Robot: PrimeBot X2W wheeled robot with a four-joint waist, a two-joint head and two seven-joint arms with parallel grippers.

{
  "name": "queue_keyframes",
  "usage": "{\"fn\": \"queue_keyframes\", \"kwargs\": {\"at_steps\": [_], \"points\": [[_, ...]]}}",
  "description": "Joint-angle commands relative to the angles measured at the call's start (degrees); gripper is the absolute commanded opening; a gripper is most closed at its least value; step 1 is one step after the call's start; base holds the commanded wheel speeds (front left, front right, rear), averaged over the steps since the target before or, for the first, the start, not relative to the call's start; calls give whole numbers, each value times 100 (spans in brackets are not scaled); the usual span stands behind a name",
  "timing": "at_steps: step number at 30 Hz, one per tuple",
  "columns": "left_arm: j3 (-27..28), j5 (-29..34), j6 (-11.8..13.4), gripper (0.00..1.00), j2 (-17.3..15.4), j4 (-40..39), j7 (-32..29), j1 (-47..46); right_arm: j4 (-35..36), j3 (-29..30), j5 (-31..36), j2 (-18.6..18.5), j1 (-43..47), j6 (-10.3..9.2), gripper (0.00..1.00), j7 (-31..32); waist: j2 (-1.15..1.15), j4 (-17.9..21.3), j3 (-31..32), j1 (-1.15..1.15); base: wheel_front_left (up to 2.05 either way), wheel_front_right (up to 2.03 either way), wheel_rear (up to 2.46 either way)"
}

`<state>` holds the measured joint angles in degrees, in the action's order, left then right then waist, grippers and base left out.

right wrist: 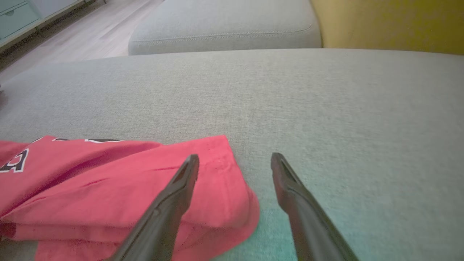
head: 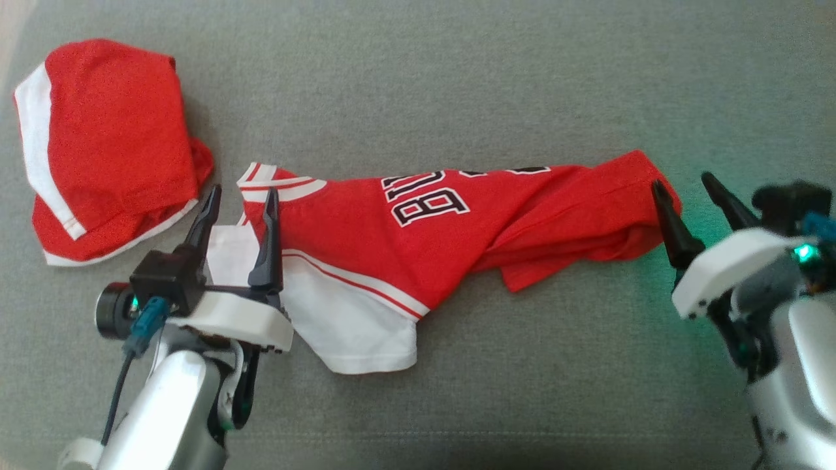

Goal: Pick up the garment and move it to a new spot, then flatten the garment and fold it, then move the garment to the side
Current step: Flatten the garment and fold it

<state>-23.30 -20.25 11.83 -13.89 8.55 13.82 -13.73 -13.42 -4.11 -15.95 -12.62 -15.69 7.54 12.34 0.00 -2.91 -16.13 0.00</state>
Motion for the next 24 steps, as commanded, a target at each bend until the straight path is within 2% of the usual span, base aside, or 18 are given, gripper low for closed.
{"fn": "queue_keyframes", "kwargs": {"at_steps": [1, 10, 11, 13, 14, 24], "points": [[210, 59, -21, 100, -71, -119, 81, -260, 107, -220, -135, -181, -289, -5, 100, 161, 0, -66, -119, 0, 0, 0, 0], [188, 133, -108, 100, 33, 31, 109, -457, -387, -878, -924, -710, -824, -5, 100, 1376, 0, -166, -266, 0, 0, 0, 0], [191, 140, -115, 100, 42, 42, 111, -467, -389, -914, -996, -737, -835, -5, 85, 1442, 0, -172, -272, 0, 0, 0, 0], [203, 152, -123, 100, 56, 64, 113, -480, -339, -959, -1113, -776, -850, -5, 24, 1447, 0, -174, -283, 0, 0, 0, 0], [212, 157, -125, 100, 60, 74, 114, -483, -315, -962, -1148, -795, -852, -5, 0, 1412, 0, -170, -286, 0, 0, 0, 0], [294, 229, -161, 100, 87, 101, 117, -461, -118, -574, -1113, -833, -941, -5, 0, 613, 0, -97, -173, 0, 0, 0, 0]]}}
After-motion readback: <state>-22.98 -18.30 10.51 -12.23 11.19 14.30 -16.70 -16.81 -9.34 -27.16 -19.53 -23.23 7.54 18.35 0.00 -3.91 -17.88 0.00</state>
